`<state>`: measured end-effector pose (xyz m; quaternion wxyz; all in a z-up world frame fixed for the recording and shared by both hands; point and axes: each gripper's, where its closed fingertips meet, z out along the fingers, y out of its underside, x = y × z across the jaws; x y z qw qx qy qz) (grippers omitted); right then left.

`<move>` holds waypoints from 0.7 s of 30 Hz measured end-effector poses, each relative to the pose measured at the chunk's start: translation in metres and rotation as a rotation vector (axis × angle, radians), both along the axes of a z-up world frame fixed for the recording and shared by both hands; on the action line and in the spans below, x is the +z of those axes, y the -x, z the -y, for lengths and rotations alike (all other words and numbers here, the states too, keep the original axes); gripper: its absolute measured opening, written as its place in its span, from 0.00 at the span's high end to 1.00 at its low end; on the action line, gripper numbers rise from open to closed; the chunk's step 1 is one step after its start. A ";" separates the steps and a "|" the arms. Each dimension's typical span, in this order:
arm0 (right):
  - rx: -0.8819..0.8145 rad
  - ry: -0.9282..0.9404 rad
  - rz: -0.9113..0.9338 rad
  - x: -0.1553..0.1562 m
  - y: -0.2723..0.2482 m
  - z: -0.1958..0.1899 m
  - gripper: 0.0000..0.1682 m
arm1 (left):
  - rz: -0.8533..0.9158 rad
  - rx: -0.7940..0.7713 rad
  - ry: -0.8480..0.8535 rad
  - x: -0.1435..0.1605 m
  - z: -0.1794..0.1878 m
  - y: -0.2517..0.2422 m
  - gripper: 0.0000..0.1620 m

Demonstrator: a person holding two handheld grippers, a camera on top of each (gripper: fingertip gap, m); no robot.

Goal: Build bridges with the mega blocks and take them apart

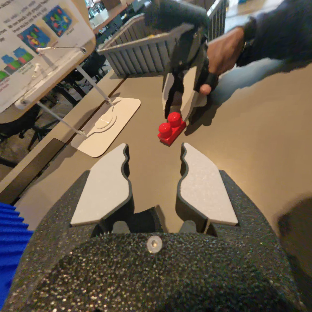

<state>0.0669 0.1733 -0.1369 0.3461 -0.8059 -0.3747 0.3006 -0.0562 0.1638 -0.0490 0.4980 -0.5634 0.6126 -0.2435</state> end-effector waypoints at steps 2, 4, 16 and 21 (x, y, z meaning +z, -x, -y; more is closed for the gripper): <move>0.017 -0.033 -0.022 0.006 0.001 0.002 0.67 | 0.033 0.035 0.023 0.024 -0.004 0.022 0.65; 0.035 -0.073 -0.043 0.015 0.003 0.006 0.66 | 0.052 0.104 0.044 0.049 -0.016 0.051 0.65; 0.212 -0.104 -0.182 0.068 0.086 0.053 0.72 | -0.284 0.470 0.052 0.064 -0.208 0.212 0.68; 0.351 -0.013 -0.139 0.034 0.142 0.082 0.71 | -0.507 0.423 0.132 -0.004 -0.286 0.225 0.64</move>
